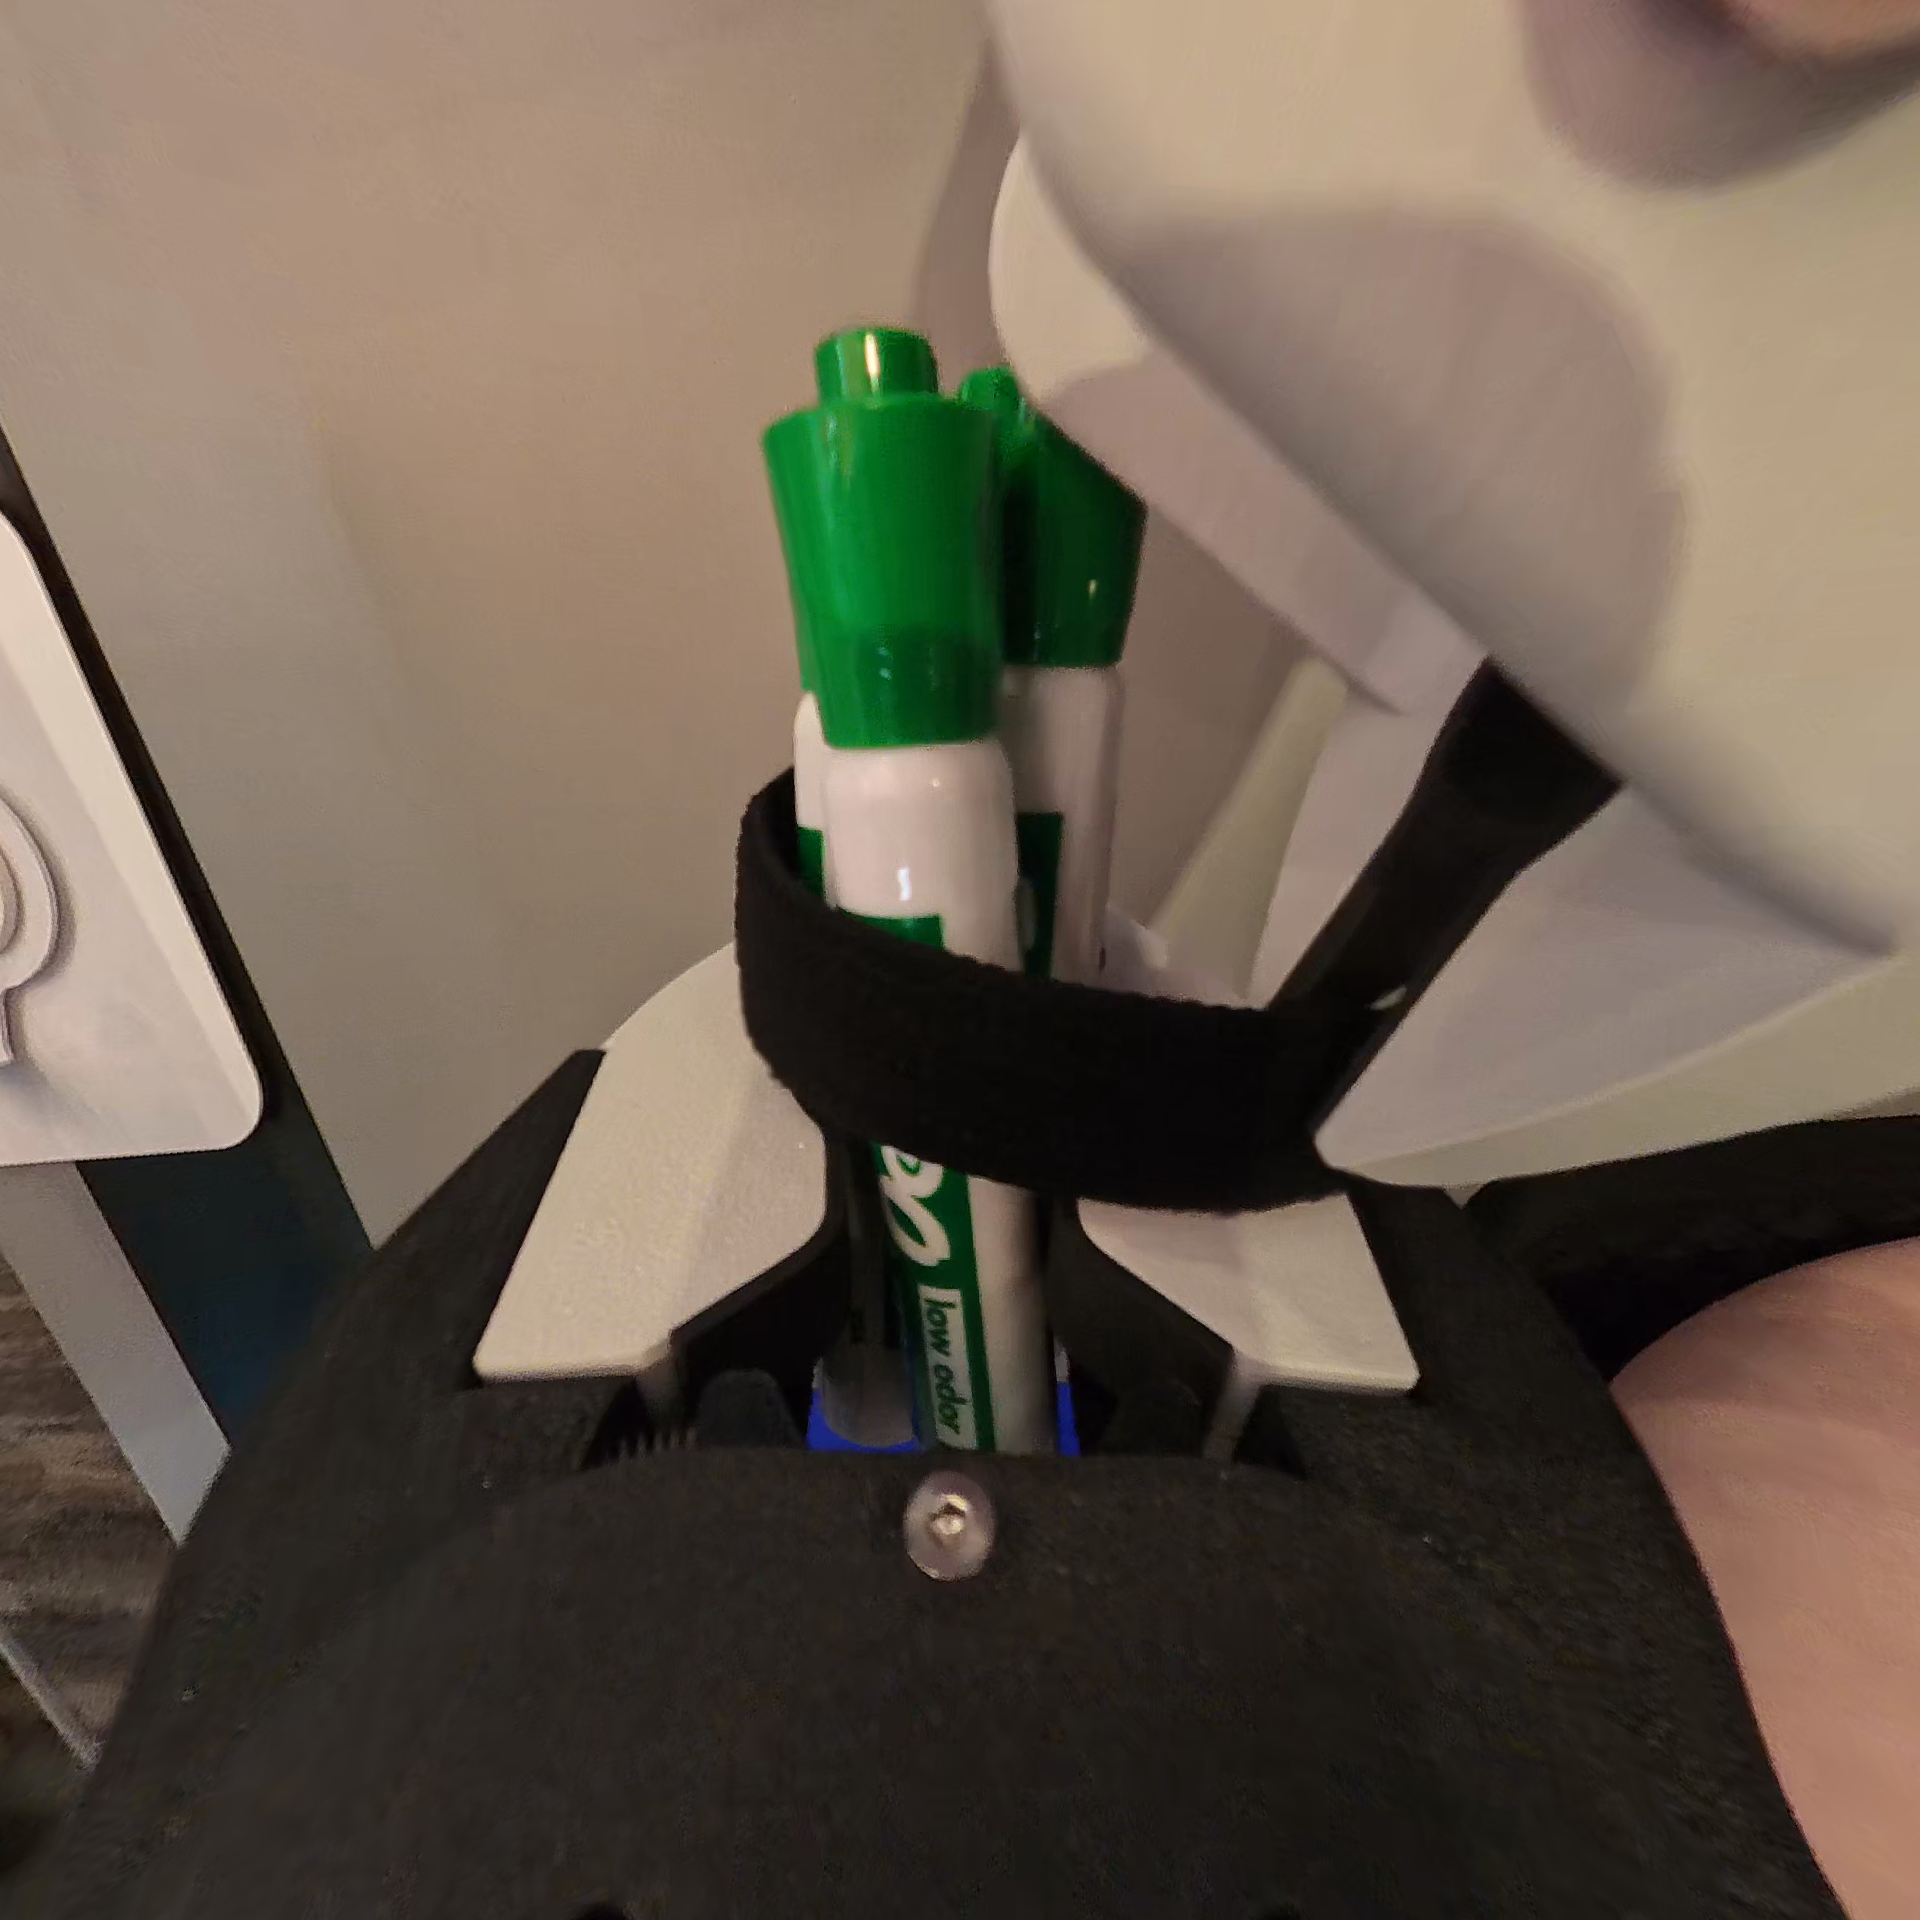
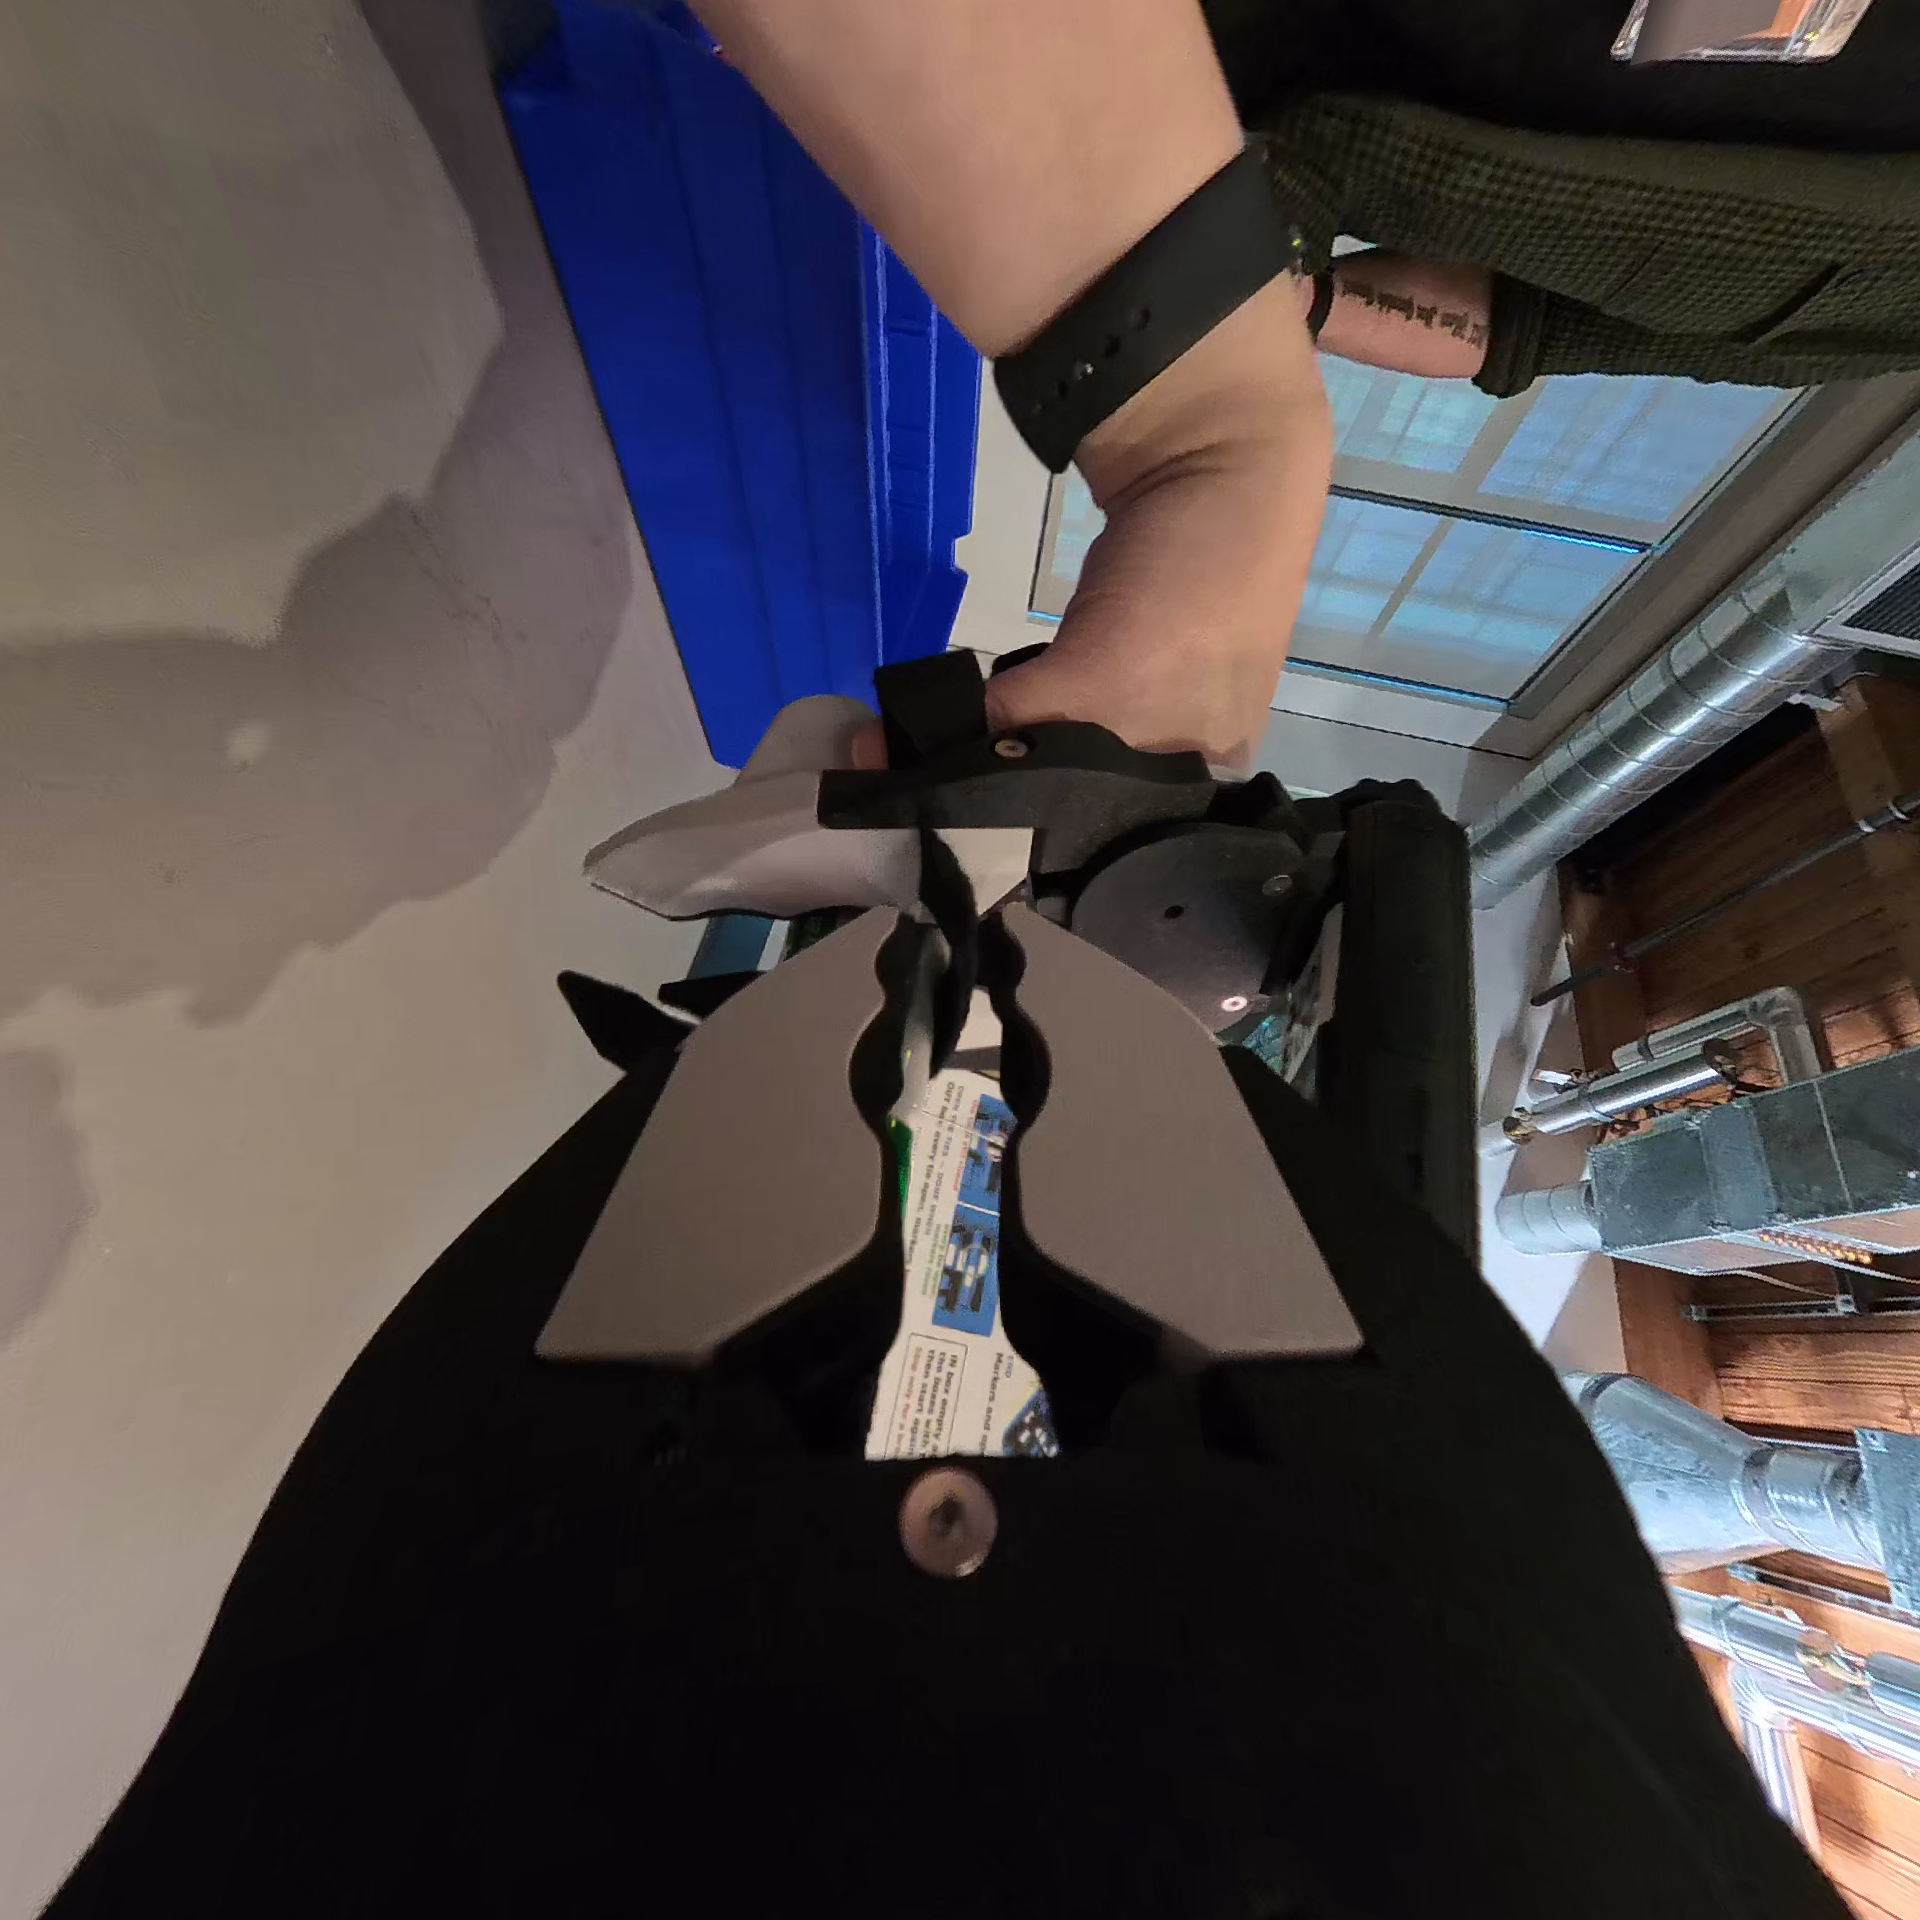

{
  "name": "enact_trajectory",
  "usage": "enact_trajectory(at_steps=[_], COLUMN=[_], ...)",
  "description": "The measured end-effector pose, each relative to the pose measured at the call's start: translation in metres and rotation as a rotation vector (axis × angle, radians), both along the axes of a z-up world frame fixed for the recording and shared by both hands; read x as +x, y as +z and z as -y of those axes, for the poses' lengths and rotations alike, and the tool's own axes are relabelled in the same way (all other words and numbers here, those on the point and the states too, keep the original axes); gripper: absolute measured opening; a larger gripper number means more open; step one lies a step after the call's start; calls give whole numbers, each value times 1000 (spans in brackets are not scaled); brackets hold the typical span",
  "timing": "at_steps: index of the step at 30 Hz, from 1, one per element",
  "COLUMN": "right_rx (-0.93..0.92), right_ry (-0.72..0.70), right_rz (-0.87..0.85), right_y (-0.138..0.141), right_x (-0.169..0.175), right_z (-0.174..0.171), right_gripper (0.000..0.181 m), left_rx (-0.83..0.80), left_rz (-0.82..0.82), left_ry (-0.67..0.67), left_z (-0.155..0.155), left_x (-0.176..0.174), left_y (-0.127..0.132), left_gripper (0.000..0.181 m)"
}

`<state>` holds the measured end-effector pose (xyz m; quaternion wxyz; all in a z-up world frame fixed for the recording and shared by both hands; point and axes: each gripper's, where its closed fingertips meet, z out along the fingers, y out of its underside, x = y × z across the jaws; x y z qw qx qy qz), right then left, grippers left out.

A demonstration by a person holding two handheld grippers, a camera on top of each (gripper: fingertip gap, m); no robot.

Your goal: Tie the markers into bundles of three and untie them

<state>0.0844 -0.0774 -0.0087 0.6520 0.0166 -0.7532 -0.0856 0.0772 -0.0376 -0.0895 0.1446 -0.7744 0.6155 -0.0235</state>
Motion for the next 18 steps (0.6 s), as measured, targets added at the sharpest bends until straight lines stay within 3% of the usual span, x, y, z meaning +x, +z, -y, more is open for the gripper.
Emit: enact_trajectory(at_steps=[13, 18], right_rx=[-58, -253], right_ry=[-7, 24], right_rz=[7, 59], right_y=[-2, -9], right_x=[8, 31], right_z=[-4, 1], right_gripper=[17, 12], left_rx=[7, 32], left_rz=[7, 20], left_ry=[23, 92], left_z=[-3, -5], left_x=[-10, -29], left_y=[1, 7], left_gripper=[42, 42])
